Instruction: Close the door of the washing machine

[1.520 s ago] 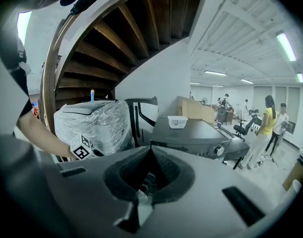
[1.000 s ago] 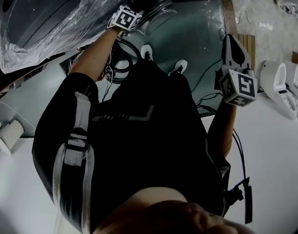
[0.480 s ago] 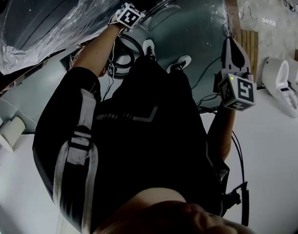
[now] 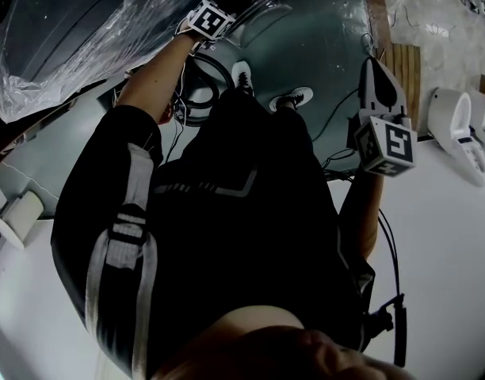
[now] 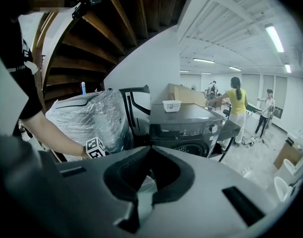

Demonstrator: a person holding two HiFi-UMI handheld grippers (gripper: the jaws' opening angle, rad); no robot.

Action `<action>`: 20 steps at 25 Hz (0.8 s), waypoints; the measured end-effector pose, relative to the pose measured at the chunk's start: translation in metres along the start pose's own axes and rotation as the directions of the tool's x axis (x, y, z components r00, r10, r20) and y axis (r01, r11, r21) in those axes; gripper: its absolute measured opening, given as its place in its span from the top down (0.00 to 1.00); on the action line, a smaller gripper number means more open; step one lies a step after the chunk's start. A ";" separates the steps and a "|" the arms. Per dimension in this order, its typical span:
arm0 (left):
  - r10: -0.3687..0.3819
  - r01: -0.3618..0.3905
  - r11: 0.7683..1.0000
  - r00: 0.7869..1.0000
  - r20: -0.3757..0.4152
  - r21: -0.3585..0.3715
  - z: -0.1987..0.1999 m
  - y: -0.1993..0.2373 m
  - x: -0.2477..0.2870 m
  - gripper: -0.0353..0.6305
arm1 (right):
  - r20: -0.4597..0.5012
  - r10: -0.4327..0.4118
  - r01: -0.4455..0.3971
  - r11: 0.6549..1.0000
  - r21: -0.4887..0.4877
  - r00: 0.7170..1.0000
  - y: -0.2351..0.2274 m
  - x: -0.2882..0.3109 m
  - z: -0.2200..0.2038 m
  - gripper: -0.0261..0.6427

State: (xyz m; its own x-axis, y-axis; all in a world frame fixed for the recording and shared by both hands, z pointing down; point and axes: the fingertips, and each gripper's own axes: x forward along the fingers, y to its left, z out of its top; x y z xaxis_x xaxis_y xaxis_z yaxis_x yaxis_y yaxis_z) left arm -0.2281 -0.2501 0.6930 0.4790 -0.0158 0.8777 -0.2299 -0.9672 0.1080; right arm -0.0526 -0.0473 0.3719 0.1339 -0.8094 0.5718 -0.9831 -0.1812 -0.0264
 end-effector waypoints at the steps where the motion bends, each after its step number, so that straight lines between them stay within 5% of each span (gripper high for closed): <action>1: 0.004 -0.004 1.000 1.000 -0.001 -0.001 0.000 -0.001 0.000 0.71 | 0.002 0.001 -0.001 1.000 0.003 1.000 0.000 -0.001 0.000 0.95; 11: 0.021 -0.021 1.000 1.000 -0.011 -0.015 0.002 -0.027 0.004 0.71 | -0.011 -0.018 0.018 1.000 0.024 1.000 -0.012 -0.014 -0.019 0.95; 15: 0.020 -0.017 0.998 0.998 -0.058 0.056 -0.003 -0.045 0.007 0.71 | -0.009 -0.023 0.024 0.999 0.043 1.000 -0.026 -0.025 -0.029 0.95; 20: 0.025 -0.022 0.999 0.994 -0.106 0.033 0.001 -0.070 0.015 0.71 | -0.006 -0.027 0.027 0.996 0.084 1.000 -0.053 -0.038 -0.043 0.95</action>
State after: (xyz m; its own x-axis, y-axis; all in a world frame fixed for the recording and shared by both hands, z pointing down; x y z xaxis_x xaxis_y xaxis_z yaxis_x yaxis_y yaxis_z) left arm -0.2039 -0.1831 0.6986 0.3803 -0.0133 0.9248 -0.2119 -0.9746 0.0731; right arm -0.0115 0.0168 0.3874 0.1595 -0.8009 0.5771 -0.9651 -0.2496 -0.0797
